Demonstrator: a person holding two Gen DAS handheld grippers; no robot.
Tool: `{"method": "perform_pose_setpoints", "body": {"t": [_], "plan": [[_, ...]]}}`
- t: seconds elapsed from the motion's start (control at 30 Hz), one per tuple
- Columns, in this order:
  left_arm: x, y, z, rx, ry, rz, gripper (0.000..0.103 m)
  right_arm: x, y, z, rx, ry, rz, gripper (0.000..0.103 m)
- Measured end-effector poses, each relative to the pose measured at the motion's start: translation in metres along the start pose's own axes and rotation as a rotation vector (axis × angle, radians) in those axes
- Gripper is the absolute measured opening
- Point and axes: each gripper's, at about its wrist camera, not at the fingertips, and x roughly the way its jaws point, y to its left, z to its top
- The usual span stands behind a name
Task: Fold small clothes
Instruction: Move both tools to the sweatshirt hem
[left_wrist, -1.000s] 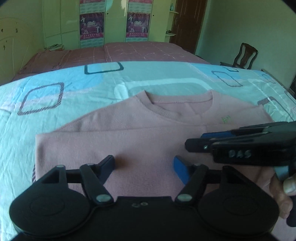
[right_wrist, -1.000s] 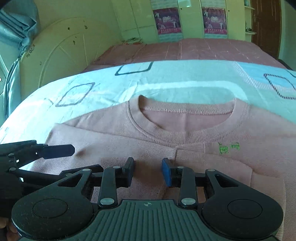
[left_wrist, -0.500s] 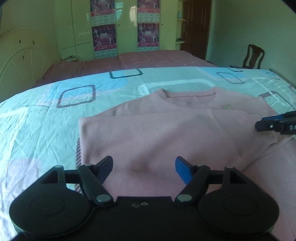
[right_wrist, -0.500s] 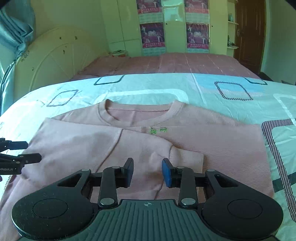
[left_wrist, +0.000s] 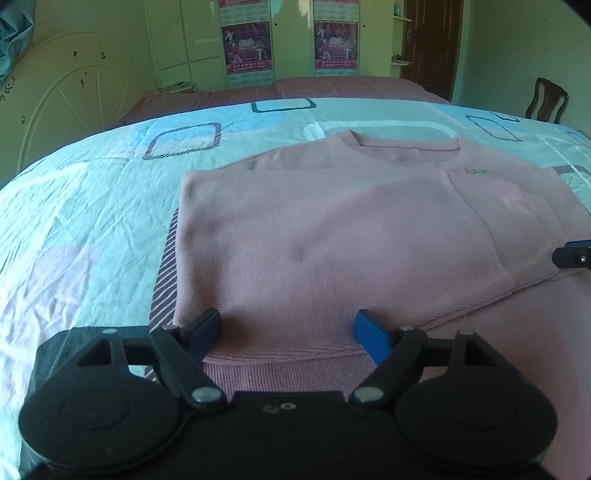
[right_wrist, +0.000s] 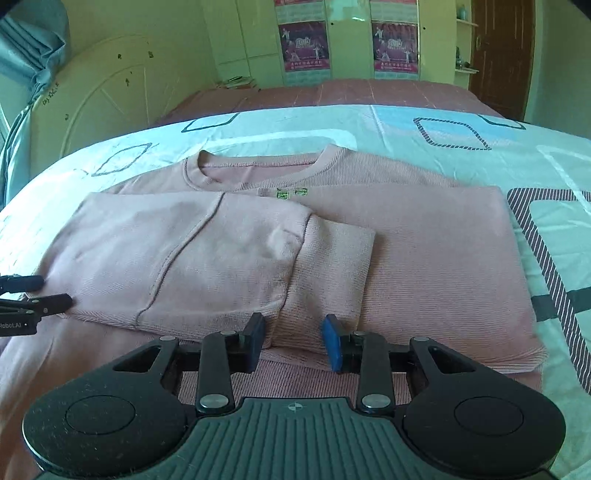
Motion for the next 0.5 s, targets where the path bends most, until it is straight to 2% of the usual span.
{"method": "perform_pose_setpoints", "body": {"t": [0.07,0.27,0.5], "plan": [[0.000,-0.003,0.001,-0.005,0.005,0.022,0.081,-0.001,0.000,-0.002,-0.036,-0.003,0.010,0.034],[-0.001,-0.015,0.002,-0.010,0.021,0.109,0.084,0.000,-0.018,-0.005,-0.025,-0.017,0.104,0.034],[-0.003,-0.031,0.004,0.012,0.035,0.208,0.087,0.000,-0.026,-0.003,-0.027,-0.012,0.158,0.034]]}}
